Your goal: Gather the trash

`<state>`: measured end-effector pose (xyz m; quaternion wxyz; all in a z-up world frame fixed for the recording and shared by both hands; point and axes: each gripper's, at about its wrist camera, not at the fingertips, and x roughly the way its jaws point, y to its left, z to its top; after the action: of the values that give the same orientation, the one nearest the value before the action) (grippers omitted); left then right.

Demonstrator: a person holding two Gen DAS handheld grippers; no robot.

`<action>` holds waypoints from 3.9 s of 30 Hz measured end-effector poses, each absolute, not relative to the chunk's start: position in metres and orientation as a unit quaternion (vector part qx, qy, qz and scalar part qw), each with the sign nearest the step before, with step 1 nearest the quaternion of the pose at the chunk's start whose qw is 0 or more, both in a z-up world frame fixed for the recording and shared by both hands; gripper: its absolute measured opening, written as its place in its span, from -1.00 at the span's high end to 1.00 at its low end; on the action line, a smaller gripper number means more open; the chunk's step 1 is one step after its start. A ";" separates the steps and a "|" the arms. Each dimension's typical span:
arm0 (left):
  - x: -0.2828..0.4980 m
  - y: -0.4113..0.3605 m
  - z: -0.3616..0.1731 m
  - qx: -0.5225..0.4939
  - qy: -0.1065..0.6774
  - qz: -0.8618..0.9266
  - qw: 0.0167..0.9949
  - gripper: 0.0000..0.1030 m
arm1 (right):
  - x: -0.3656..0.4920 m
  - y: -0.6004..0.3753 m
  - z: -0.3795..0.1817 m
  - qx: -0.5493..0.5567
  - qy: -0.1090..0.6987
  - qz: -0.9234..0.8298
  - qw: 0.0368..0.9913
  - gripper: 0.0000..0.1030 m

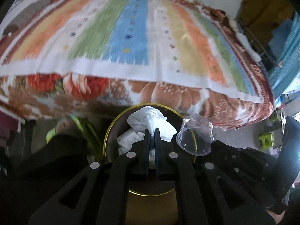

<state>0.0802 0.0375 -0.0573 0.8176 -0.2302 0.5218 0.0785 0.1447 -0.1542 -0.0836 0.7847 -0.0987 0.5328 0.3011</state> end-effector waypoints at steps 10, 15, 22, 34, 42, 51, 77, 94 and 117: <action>0.091 0.040 -0.094 -0.263 0.567 0.096 0.775 0.71 | 0.161 -0.143 -0.130 -0.080 0.600 0.278 0.745 0.91; 0.092 0.056 -0.093 -0.283 0.559 0.123 0.770 0.14 | 0.167 -0.141 -0.134 -0.082 0.602 0.262 0.750 0.55; 0.080 0.047 -0.062 -0.252 0.532 0.086 0.804 -0.09 | 0.156 -0.151 -0.107 -0.074 0.574 0.285 0.764 0.35; 0.003 0.034 -0.011 -0.166 0.449 0.033 0.877 -0.88 | 0.097 -0.223 -0.028 -0.068 0.447 0.324 0.831 -0.65; -0.025 0.024 -0.007 -0.131 0.436 0.049 0.889 -0.89 | 0.055 -0.233 -0.028 -0.084 0.431 0.340 0.832 -0.83; -0.021 0.014 -0.016 -0.132 0.442 0.034 0.887 -0.89 | 0.050 -0.224 -0.031 -0.091 0.425 0.350 0.830 -0.83; -0.016 0.011 -0.021 -0.131 0.448 0.048 0.883 -0.89 | 0.057 -0.218 -0.035 -0.070 0.430 0.352 0.829 -0.83; -0.016 0.009 -0.022 -0.131 0.448 0.047 0.883 -0.89 | 0.059 -0.219 -0.035 -0.065 0.432 0.352 0.828 -0.83; -0.016 0.009 -0.021 -0.130 0.449 0.048 0.883 -0.89 | 0.060 -0.219 -0.036 -0.064 0.432 0.352 0.828 -0.83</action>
<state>-0.0155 0.0087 -0.0208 0.8830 -0.1299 0.4485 0.0476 0.0599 -0.2189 -0.0357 0.8279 -0.0642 0.4322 0.3518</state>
